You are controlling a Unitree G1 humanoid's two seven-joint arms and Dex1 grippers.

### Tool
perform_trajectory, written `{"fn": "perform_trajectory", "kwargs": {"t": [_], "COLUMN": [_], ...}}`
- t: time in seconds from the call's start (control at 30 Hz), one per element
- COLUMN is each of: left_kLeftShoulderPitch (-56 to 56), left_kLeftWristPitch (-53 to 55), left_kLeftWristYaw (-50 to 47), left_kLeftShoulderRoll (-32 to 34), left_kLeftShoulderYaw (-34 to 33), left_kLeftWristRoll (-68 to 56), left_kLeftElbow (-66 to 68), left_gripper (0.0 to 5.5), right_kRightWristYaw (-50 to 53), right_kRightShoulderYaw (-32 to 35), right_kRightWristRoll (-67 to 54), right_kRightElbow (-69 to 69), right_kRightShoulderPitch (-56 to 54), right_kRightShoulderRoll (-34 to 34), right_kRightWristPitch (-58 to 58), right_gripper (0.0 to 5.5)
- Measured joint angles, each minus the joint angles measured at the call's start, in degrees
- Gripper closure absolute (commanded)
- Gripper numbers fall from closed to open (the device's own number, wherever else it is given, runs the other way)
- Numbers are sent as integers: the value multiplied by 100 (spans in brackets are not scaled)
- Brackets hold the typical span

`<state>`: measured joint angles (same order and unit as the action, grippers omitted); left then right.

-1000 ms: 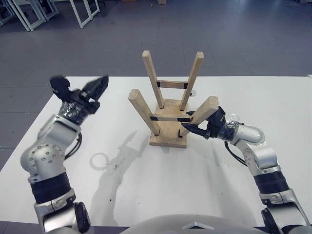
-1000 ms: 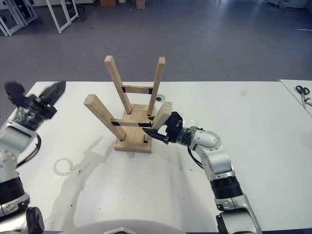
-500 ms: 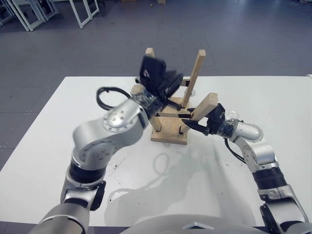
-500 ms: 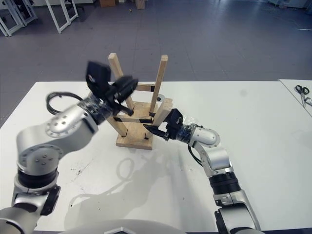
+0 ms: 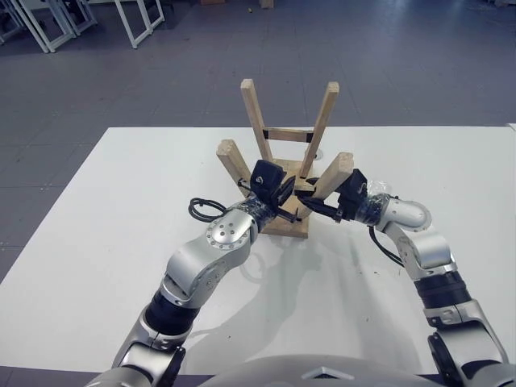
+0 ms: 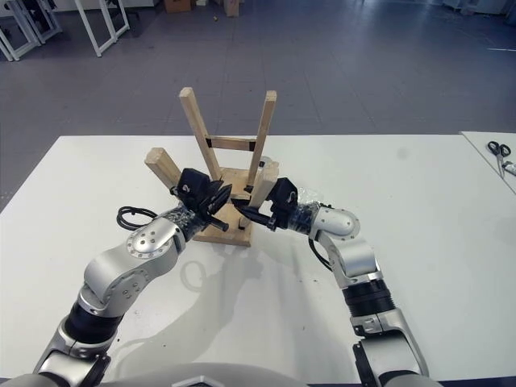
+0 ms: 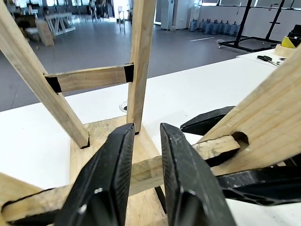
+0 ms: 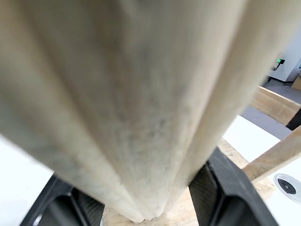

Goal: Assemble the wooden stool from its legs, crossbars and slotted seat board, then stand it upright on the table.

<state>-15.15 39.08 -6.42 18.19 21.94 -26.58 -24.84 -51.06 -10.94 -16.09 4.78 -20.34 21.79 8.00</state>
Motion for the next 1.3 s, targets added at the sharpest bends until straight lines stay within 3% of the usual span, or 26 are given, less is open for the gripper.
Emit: {"fn": "perform_trajectory", "kwargs": {"t": [0.23,0.5,0.7,0.83,0.97,1.1,1.3], "left_kLeftShoulderPitch": [158,42,-1764,-3227,-3948,-3898,-2923], "left_kLeftWristPitch": [-146,1092,1658,1043,88,-333,-746], "left_kLeftWristYaw": [367,545,373,347,691,1104,1462], "left_kLeftShoulderRoll": [-130,-439,-641,-341,-328,-450,-580], "left_kLeftShoulderYaw": [-169,-850,-2455,-3023,-3126,-2880,-2418], "left_kLeftWristRoll": [444,-149,-894,-421,-81,234,673], "left_kLeftElbow": [104,-699,-836,686,2425,3511,3520], "left_gripper": [451,451,451,451,451,451,451], "right_kRightWristYaw": [-136,658,820,835,844,847,839], "right_kRightShoulderYaw": [-658,-700,-708,-707,-712,-717,-734], "right_kRightWristRoll": [299,303,302,301,302,302,334], "right_kRightElbow": [-82,774,514,438,434,435,412], "right_kRightShoulderPitch": [-517,-913,-704,-635,-619,-615,-575], "right_kRightShoulderRoll": [363,21,45,95,101,102,109], "right_kRightWristPitch": [1156,1304,1237,1215,1213,1213,1213], "right_gripper": [334,334,334,334,334,334,334]}}
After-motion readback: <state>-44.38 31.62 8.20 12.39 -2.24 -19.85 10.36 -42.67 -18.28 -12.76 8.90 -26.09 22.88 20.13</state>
